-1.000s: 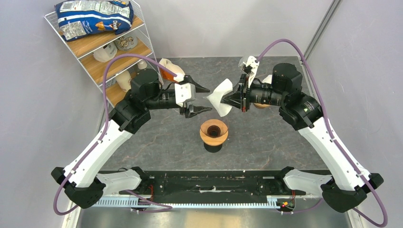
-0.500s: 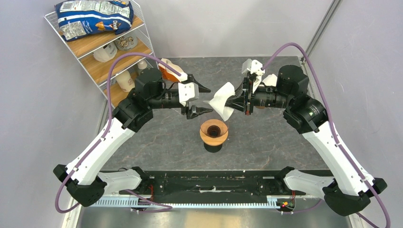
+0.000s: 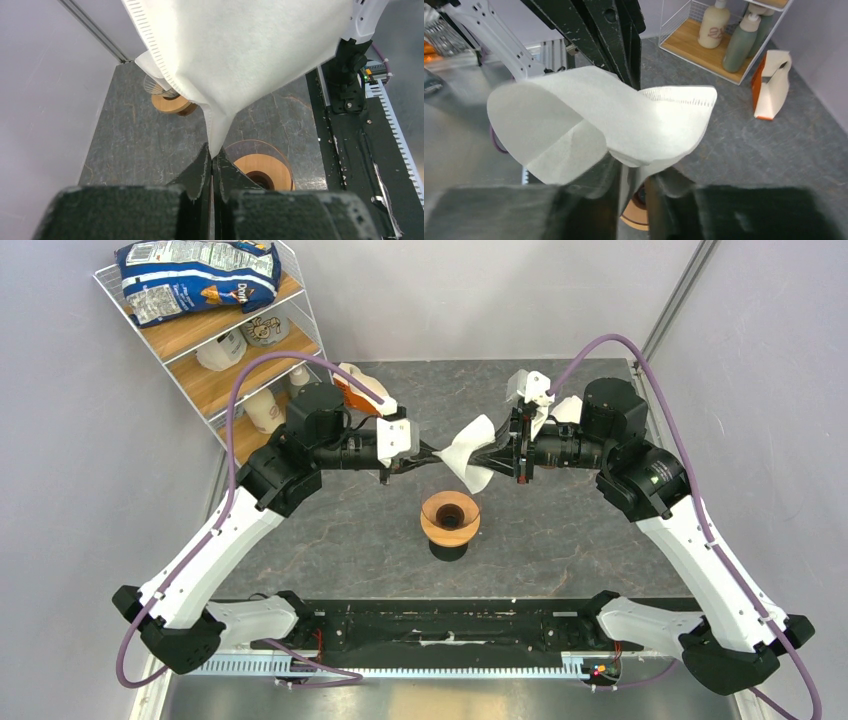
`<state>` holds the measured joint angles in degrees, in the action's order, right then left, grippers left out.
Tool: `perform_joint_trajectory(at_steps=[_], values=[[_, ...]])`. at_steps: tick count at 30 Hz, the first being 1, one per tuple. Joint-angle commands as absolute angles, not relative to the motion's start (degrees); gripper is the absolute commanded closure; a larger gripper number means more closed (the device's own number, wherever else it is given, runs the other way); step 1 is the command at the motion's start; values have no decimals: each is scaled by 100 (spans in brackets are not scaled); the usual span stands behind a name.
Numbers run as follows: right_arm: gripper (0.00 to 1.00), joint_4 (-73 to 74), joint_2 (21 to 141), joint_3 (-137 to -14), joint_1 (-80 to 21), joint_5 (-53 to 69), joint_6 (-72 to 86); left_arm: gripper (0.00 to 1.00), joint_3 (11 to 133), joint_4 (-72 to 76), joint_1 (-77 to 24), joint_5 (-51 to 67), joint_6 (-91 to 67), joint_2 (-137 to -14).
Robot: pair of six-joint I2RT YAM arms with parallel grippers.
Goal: Place the coffee filter in the dripper
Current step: Adjust the coffee filter.
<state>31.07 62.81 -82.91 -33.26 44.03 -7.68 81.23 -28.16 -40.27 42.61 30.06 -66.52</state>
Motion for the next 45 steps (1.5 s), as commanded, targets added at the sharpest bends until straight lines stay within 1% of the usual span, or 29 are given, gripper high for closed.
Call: perform_joint_trajectory(at_steps=[1, 2, 3, 7, 8, 10, 11, 12, 13, 14, 15, 17, 18, 22, 26, 28, 29, 32, 34, 35, 37, 38, 42, 43, 44, 45], values=[[63, 3085, 6251, -8505, -3317, 4281, -913, 98, 8127, -2925, -4051, 4474, 3312, -6476], [55, 3068, 6261, -8524, -3322, 4215, -914, 98, 8138, -3045, -4053, 4519, 3442, -6492], [52, 3052, 6273, -8552, -3323, 4174, -913, 98, 8126, -3115, -4056, 4550, 3505, -6482], [52, 3146, 6333, -8700, -3322, 4078, -1097, 98, 8069, -3187, -4052, 4639, 3654, -6451], [53, 3146, 6341, -8707, -3320, 4078, -1117, 98, 8067, -3190, -4052, 4659, 3656, -6456], [62, 3145, 6376, -8744, -3322, 4136, -1075, 98, 8092, -3190, -4065, 4647, 3668, -6494], [68, 3144, 6389, -8760, -3320, 4179, -1041, 98, 8103, -3184, -4069, 4632, 3687, -6505], [77, 3153, 6398, -8765, -3322, 4236, -1022, 98, 8097, -3182, -4070, 4627, 3725, -6512], [88, 3141, 6398, -8762, -3318, 4264, -1027, 98, 8090, -3181, -4077, 4602, 3739, -6519], [100, 3140, 6392, -8747, -3322, 4271, -1046, 94, 8093, -3183, -4078, 4547, 3731, -6527], [100, 3137, 6380, -8729, -3323, 4276, -1077, 77, 8115, -3188, -4078, 4459, 3669, -6534], [100, 3146, 6336, -8680, -3322, 4310, -1159, 22, 8175, -3185, -4087, 4337, 3563, -6552], [100, 3139, 6312, -8647, -3322, 4330, -1164, 12, 8210, -3138, -4103, 4258, 3470, -6559], [100, 3095, 6306, -8579, -3322, 4366, -1119, 10, 8460, -3029, -4285, 3869, 3015, -6750], [100, 3059, 6358, -8595, -3322, 4377, -961, 9, 8491, -2751, -4482, 3635, 2943, -6778], [100, 3068, 6379, -8587, -3320, 4369, -853, 10, 8509, -2619, -4571, 3568, 2895, -6794], [100, 3076, 6387, -8591, -3322, 4315, -789, 12, 8531, -2577, -4614, 3585, 2891, -6796], [100, 3149, 6448, -8657, -3322, 4175, -605, 19, 8587, -2575, -4749, 3613, 2932, -6832], [100, 3160, 6462, -8686, -3323, 4212, -503, 26, 8587, -2574, -4819, 3583, 2995, -6851], [100, 3148, 6460, -8679, -3322, 4239, -432, 32, 8587, -2569, -4836, 3558, 3014, -6860], [100, 3162, 6431, -8629, -3325, 4279, -372, 50, 8587, -2558, -4851, 3513, 2998, -6882], [100, 3177, 6414, -8610, -3327, 4280, -378, 57, 8572, -2558, -4852, 3500, 3002, -6883], [100, 3164, 6355, -8576, -3322, 4206, -370, 93, 8405, -2503, -4852, 3461, 3018, -6807], [100, 3164, 6355, -8586, -3327, 4210, -374, 97, 8358, -2488, -4852, 3431, 3019, -6782], [100, 3156, 6359, -8589, -3324, 4206, -370, 97, 8329, -2483, -4852, 3398, 3029, -6767], [100, 3150, 6349, -8587, -3331, 4176, -377, 85, 8295, -2458, -4852, 3342, 2987, -6740]])
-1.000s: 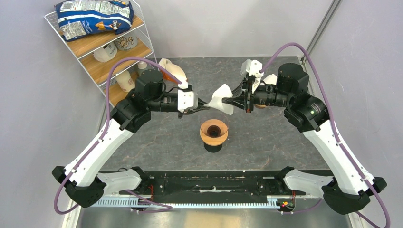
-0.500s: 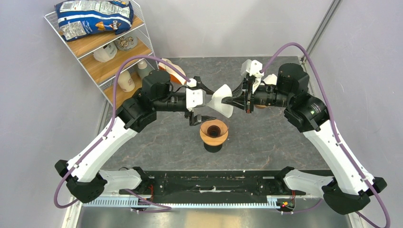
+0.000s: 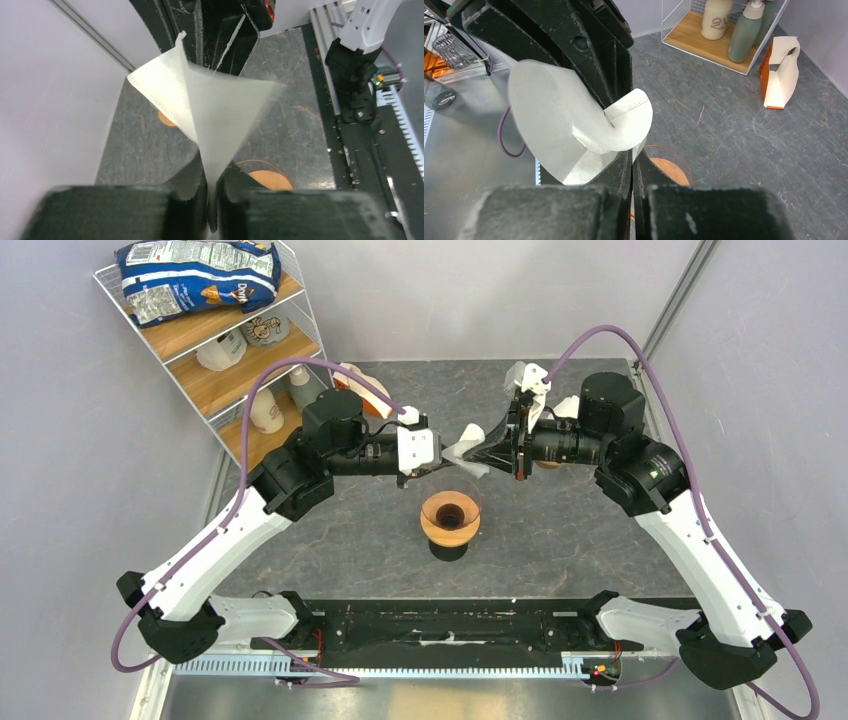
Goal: Place the coffee filter in the dripper
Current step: Adjust the coffee filter, then place the coffee filter in the coffee dripper.
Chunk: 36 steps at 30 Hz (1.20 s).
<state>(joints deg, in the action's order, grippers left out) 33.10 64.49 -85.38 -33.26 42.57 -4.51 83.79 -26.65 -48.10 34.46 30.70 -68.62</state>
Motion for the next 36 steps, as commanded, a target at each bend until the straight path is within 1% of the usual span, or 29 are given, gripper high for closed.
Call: perform_joint_trajectory(at_steps=[1, 2, 3, 5, 7, 11, 14, 17, 21, 24, 25, 26, 28, 29, 30, 31, 32, 33, 34, 36], values=[[100, 3147, 6340, -8579, -3322, 4126, -407, 54, 8267, -2438, -4847, 3265, 2918, -6697], [100, 3155, 6323, -8578, -3318, 4061, -454, 29, 8233, -2466, -4843, 3214, 2901, -6651], [100, 3156, 6309, -8578, -3321, 4001, -510, 13, 8192, -2565, -4834, 3163, 2908, -6573], [100, 3147, 6255, -8570, -3327, 3930, -678, 11, 8044, -2806, -4735, 3204, 2833, -6389], [100, 3147, 6170, -8504, -3316, 3939, -912, 10, 7837, -3050, -4492, 3554, 2740, -6155], [100, 3024, 5860, -8141, -3321, 4537, -1752, 8, 7831, -3445, -4375, 4028, 2524, -6000], [100, 3366, 5819, -8095, -3335, 5163, -2692, 7, 8264, -3863, -4384, 4568, 2445, -6336], [100, 3613, 5845, -8136, -3430, 5343, -3340, 7, 8702, -4302, -4394, 4887, 2392, -6750], [100, 3935, 5928, -8235, -3790, 5072, -3980, 7, 9010, -4378, -4434, 5302, 2169, -7031], [100, 3884, 5980, -8252, -3951, 4860, -4019, 6, 9081, -4310, -4560, 5416, 1980, -7127], [100, 3824, 5999, -8281, -3962, 4800, -3956, 9, 9079, -4277, -4569, 5429, 1890, -7164], [100, 3799, 6039, -8326, -3972, 4707, -3887, 14, 9092, -4272, -4570, 5454, 1890, -7192], [100, 3864, 6109, -8436, -3973, 4582, -3815, 31, 9064, -4280, -4570, 5479, 1902, -7209], [100, 3874, 6126, -8460, -3968, 4512, -3762, 38, 9047, -4280, -4570, 5497, 1914, -7198], [100, 3876, 6145, -8484, -3973, 4453, -3705, 43, 9021, -4276, -4575, 5506, 1895, -7196], [100, 3868, 6157, -8503, -3976, 4367, -3668, 43, 9006, -4301, -4579, 5511, 1883, -7190], [100, 3843, 6166, -8522, -3981, 4293, -3617, 36, 8987, -4340, -4579, 5506, 1884, -7177], [100, 3826, 6170, -8549, -3981, 4206, -3587, 25, 8954, -4340, -4579, 5468, 1866, -7156], [100, 3810, 6162, -8560, -3981, 4159, -3590, 8, 8912, -4329, -4579, 5395, 1836, -7116], [100, 3806, 6108, -8526, -3981, 4131, -3675, 7, 8832, -4266, -4579, 5195, 1682, -7057]])
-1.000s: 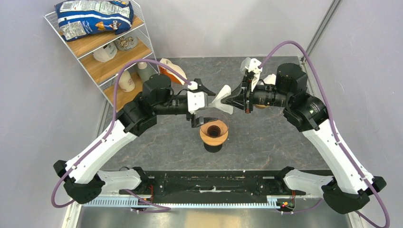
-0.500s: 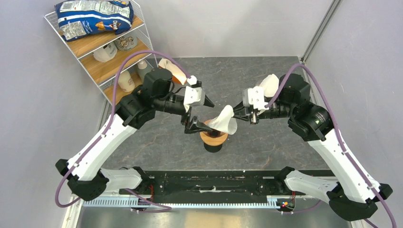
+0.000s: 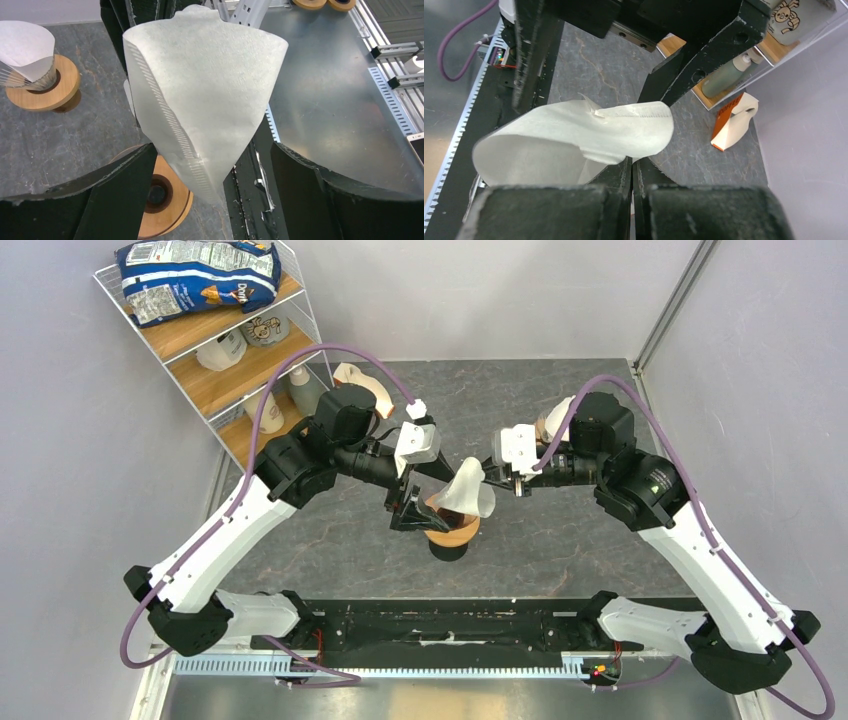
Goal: Place the coffee filter in the dripper
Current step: Place the coffee filter in the coffee dripper.
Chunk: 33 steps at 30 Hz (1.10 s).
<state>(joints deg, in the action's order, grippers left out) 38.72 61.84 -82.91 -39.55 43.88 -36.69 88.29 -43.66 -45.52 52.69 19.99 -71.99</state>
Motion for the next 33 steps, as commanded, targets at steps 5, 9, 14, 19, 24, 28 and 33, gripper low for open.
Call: perform_joint_trajectory(at_steps=[5, 9, 14, 19, 24, 28, 33], values=[[100, 3771, 5990, -8344, -4086, 4045, -3886, 6, 8711, -3765, -4580, 5225, 928, -7094], [100, 3596, 5938, -8288, -4208, 3928, -3917, 13, 8640, -3380, -4579, 5276, 439, -7196], [100, 3576, 5922, -8330, -4235, 3749, -3778, 42, 8543, -3386, -4579, 5392, 465, -7165], [100, 3621, 5908, -8360, -4237, 3624, -3571, 55, 8421, -3469, -4579, 5388, 703, -7046], [100, 4024, 6049, -8637, -4236, 3221, -3165, 11, 8299, -3836, -4530, 4939, 1055, -6811], [100, 5152, 6393, -9344, -4233, 3056, -2804, 8, 7908, -3937, -3871, 4592, 1001, -6393], [100, 6916, 7174, -10240, -4243, 2940, -2464, 7, 7773, -4158, -2389, 4727, 687, -6127]])
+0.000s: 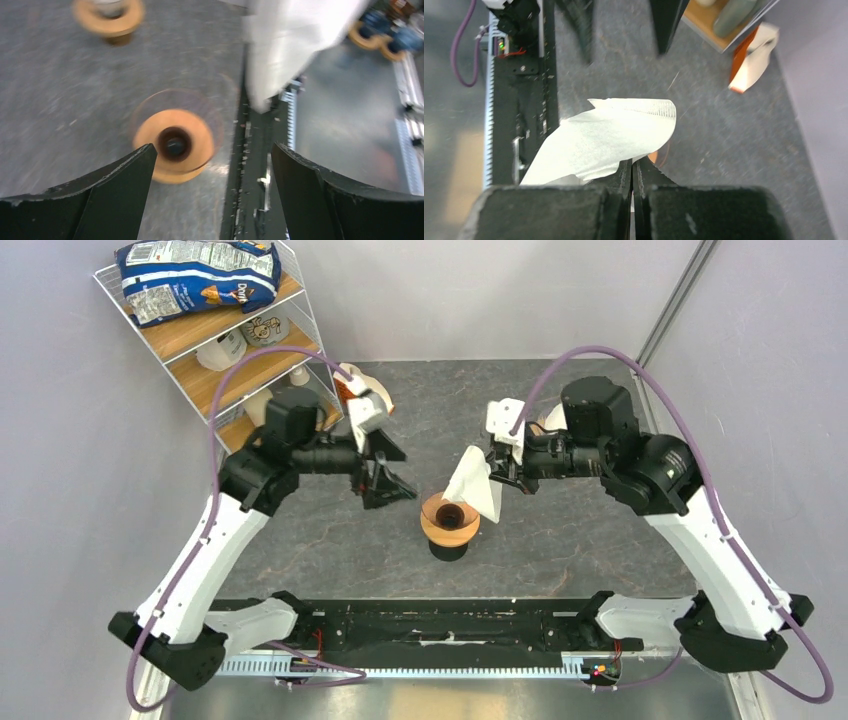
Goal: Place the coffee filter in the dripper
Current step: Place the coffee filter in the coffee dripper.
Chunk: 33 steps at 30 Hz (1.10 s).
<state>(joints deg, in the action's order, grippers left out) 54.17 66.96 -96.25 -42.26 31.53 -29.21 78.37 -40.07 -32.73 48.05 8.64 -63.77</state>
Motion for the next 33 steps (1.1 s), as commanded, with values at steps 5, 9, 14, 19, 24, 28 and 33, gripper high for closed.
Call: perform_joint_trajectory(at_steps=[5, 9, 14, 19, 24, 28, 33], values=[[100, 7758, 8094, -10986, -4415, 2181, -2192, 6, 7387, -3675, -1826, 4134, 71, -5777], [100, 8120, 8760, -11520, -4748, 1273, -2190, 5, 7049, -3284, -1667, 3427, -404, -5454], [100, 8145, 9184, -11525, -5073, 356, -2172, 5, 6884, -3213, -1527, 2750, -580, -5235], [89, 8044, 9444, -11538, -5290, -198, -2153, 5, 6805, -3146, -1450, 2760, -631, -5113], [71, 7755, 9541, -11382, -5388, -377, -2112, 4, 6819, -3147, -1424, 2812, -529, -5114], [52, 7714, 9675, -11548, -5379, -485, -2001, 4, 6886, -3149, -1397, 2910, -551, -5183], [58, 7771, 9354, -11953, -5154, 390, -2031, 4, 6941, -2950, -1301, 3001, -808, -5250]])
